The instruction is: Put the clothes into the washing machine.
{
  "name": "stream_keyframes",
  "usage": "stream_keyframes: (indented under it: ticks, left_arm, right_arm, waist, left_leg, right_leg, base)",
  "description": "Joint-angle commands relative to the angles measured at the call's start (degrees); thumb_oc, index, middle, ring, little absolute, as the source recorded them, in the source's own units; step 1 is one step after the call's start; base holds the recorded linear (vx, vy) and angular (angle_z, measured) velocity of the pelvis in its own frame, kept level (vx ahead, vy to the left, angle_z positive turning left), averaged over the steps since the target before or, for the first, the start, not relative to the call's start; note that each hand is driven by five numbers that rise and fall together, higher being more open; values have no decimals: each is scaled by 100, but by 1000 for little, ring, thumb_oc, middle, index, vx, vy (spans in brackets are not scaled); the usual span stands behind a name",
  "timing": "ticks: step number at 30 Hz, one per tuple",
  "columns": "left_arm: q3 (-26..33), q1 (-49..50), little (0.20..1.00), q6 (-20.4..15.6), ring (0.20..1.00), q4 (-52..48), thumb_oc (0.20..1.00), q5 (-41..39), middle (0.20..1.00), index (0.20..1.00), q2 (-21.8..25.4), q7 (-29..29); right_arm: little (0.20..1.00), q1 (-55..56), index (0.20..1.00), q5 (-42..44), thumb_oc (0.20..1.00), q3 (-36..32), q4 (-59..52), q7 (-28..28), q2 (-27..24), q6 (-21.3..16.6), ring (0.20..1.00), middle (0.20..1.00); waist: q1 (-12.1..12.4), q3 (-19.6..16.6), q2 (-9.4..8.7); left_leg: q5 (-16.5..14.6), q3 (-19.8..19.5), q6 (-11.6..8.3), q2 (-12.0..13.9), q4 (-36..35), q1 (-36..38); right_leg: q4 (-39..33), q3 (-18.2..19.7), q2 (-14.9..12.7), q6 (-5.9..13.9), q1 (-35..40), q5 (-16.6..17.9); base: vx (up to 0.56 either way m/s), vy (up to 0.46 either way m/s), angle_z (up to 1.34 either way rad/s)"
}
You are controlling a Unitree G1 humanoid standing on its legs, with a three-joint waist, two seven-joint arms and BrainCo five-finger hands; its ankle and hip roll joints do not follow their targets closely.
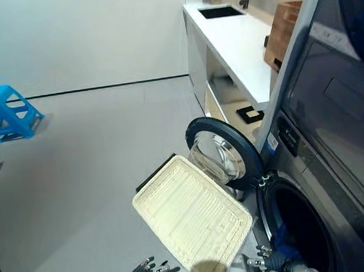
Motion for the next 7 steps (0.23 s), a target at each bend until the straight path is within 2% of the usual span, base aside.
stream_keyframes:
  ticks: [1, 7]
  left_arm:
    - [-77, -365, 1000, 26, 1000, 212, 1000, 191, 1000, 1000, -148, -111]
    - [56, -289, 1000, 138, 1000, 309, 1000, 320, 1000, 1000, -190, -10]
  right_arm:
    - [1000, -311, 1000, -283, 1000, 221, -75, 102, 108, 159, 1000, 1000]
    - [1000, -217, 1000, -636, 1000, 287, 2, 134, 189, 347, 1000, 1000]
  waist:
    - [-2, 142, -114]
    - [-6, -20, -155]
  left_leg:
    - [-748, 309, 228, -588, 163, 278]
    - [-866, 328, 289, -616, 174, 534]
  right_leg:
    - [379, 246, 26, 208, -209, -194]
    - [331, 265, 55, 185, 49, -239]
  base:
    - [82, -26, 0]
    - [29, -17, 0]
